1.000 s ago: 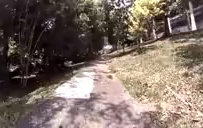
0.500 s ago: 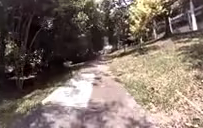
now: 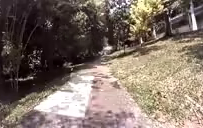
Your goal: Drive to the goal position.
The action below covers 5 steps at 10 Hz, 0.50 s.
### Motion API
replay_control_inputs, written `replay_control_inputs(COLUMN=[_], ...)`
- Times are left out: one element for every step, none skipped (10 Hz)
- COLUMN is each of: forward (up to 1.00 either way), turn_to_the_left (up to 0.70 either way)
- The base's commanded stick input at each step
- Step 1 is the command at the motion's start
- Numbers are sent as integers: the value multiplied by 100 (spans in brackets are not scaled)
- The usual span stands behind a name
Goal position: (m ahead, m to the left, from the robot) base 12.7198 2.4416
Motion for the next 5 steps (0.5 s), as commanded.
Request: replay_control_inputs(forward=[45, 45, 45, 45, 45], turn_to_the_left=[27, 11, 0, 0, 0])
